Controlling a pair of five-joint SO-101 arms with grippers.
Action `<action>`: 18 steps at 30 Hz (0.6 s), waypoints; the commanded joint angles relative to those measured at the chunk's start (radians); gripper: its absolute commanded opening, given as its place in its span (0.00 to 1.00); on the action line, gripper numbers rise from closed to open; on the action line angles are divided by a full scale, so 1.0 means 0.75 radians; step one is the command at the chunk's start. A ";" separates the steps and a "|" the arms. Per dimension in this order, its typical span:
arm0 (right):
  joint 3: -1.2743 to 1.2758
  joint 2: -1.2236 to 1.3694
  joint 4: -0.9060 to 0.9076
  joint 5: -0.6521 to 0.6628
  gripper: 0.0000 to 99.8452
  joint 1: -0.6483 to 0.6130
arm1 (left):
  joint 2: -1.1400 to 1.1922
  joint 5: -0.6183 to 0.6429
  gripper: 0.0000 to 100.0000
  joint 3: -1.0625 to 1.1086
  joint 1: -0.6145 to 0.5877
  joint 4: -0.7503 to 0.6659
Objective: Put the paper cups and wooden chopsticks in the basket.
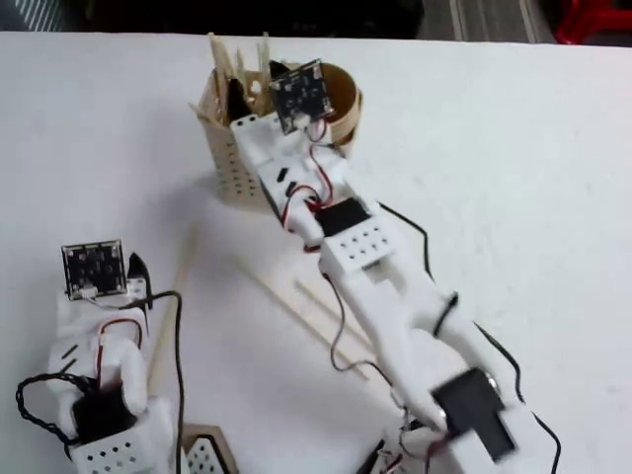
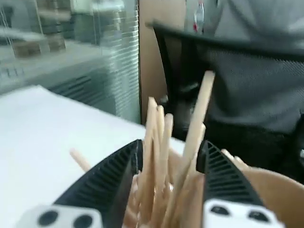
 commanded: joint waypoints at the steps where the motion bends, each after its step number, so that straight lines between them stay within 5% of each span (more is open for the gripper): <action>1: -0.010 -0.269 0.332 -0.002 0.20 -0.001 | -0.013 -0.010 0.18 -0.008 0.001 -0.035; 13: -0.004 -0.645 1.460 0.002 0.24 -0.126 | -0.013 -0.010 0.18 -0.008 0.001 -0.035; 18: 0.137 -0.607 1.644 0.084 0.25 -0.191 | -0.013 -0.010 0.18 -0.008 0.001 -0.035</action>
